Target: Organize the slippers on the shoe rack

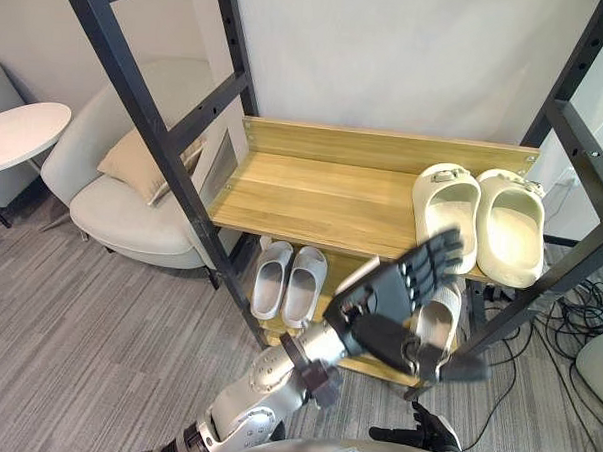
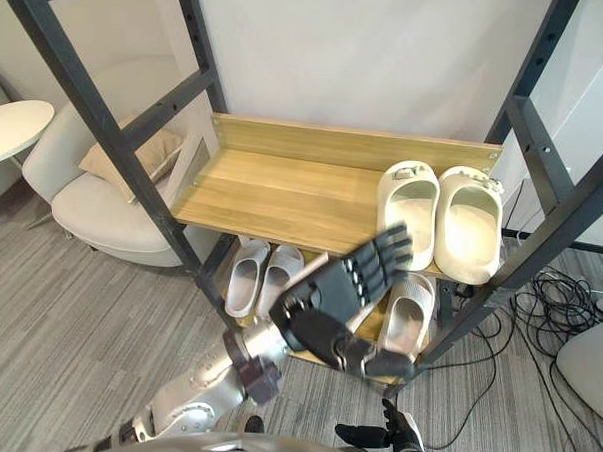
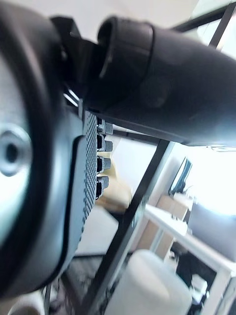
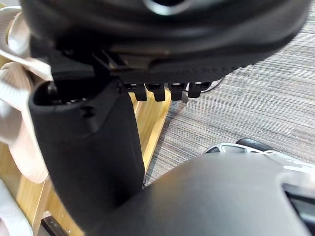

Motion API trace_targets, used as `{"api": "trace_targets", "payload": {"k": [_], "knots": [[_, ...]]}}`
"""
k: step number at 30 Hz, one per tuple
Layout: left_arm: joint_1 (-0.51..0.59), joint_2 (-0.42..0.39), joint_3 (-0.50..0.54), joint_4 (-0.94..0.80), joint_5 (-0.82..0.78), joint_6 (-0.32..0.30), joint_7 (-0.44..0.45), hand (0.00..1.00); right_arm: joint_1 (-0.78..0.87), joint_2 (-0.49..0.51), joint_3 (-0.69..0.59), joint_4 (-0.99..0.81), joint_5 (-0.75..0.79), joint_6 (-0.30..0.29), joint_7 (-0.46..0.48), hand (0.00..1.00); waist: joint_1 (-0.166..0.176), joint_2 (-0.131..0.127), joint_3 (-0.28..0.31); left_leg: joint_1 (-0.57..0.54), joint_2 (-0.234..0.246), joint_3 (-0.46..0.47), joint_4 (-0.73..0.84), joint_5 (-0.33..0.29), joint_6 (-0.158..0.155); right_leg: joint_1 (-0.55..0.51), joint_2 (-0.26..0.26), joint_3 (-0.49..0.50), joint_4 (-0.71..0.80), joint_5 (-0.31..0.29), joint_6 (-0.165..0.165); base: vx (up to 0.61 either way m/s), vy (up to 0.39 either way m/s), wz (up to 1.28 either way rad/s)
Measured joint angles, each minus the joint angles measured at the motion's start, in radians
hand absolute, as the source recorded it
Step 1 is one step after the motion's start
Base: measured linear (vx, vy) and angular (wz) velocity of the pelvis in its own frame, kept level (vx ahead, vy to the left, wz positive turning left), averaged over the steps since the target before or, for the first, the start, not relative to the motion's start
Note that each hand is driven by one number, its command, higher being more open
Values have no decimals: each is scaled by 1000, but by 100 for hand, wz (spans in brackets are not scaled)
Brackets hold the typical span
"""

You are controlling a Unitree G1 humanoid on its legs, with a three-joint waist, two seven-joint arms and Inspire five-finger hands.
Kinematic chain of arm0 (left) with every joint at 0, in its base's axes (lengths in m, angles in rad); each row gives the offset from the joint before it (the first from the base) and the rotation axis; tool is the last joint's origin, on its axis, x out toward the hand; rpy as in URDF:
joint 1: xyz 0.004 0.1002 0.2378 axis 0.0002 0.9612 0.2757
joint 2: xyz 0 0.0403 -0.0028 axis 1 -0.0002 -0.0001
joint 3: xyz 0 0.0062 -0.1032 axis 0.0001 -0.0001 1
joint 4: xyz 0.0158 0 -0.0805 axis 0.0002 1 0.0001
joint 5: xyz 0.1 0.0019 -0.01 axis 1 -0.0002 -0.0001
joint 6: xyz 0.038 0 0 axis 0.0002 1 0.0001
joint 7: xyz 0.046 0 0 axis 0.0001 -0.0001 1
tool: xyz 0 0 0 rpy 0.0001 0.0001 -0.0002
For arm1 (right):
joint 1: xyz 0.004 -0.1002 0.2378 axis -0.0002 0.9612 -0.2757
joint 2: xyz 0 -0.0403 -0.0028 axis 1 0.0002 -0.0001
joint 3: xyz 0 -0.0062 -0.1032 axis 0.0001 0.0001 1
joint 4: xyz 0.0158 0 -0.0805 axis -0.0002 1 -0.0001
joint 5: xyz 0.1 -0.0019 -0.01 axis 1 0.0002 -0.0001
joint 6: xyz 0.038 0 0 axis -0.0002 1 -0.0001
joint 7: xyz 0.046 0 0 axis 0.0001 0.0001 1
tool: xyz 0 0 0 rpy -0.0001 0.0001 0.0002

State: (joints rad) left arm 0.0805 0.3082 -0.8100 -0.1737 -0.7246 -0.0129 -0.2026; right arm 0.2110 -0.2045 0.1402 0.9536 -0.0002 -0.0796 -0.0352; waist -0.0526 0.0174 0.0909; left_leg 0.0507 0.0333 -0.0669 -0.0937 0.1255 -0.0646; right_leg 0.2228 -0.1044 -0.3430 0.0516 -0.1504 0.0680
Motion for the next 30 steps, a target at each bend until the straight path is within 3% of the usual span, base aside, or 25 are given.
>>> {"api": "trace_targets", "payload": {"k": [6,14,21,30], "knots": [[56,45,3,80,39,5,-37,100,0,8,8,2,-14,0,1,100,7,-19,-5,-2,1,2,0,-4,-5,0,1,4,-2,-3,1,0,0,0],[81,39,43,268,206,-1,-66,100,-1,19,10,3,-21,1,4,100,10,-36,-13,2,4,13,0,-7,-7,-1,3,17,-6,-2,0,2,-2,-5],[133,-43,281,630,423,-9,17,100,0,28,-3,3,-19,1,6,100,17,-47,-7,3,8,27,0,-12,-9,-9,4,31,-5,-2,0,-10,3,-5],[135,-102,576,869,524,-33,152,100,-2,57,-42,3,-15,5,2,100,22,-70,1,-19,4,52,0,-25,-7,-36,3,51,-13,-2,2,26,5,-6]]}}
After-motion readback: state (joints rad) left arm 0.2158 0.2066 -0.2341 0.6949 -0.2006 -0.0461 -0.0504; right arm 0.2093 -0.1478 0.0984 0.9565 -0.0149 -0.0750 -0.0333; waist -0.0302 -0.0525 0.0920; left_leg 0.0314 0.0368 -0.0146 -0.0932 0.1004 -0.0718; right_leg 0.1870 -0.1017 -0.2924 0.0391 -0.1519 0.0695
